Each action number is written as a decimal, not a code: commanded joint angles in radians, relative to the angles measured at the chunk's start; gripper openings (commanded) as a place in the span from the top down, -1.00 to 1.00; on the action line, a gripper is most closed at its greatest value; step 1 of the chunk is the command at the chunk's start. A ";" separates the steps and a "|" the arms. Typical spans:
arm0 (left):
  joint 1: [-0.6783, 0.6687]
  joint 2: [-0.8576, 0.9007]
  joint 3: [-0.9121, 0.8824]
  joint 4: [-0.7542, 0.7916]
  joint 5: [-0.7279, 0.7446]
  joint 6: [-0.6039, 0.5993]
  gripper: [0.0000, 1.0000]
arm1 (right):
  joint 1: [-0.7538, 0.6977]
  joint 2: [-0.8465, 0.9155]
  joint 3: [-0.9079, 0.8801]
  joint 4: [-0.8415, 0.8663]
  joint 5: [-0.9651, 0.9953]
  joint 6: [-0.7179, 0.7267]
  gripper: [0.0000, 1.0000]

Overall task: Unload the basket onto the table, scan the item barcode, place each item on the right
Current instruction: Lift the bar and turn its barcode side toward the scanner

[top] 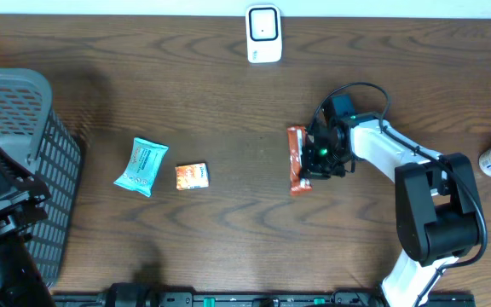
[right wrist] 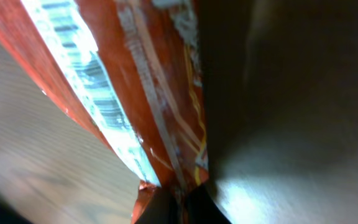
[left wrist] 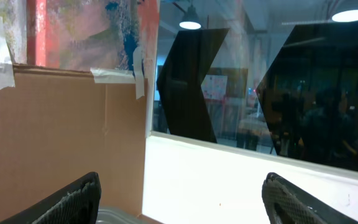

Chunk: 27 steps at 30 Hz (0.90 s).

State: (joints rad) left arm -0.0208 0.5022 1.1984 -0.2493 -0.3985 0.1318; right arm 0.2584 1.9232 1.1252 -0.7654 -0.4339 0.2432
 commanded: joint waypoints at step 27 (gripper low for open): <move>0.000 -0.004 -0.005 0.005 -0.013 0.006 -0.66 | 0.240 -0.569 -0.402 0.057 0.098 0.689 -0.99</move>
State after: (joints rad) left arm -0.0208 0.5018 1.1980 -0.2489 -0.3985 0.1314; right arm 0.4408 1.3537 0.8257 -0.8024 -0.3721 0.6514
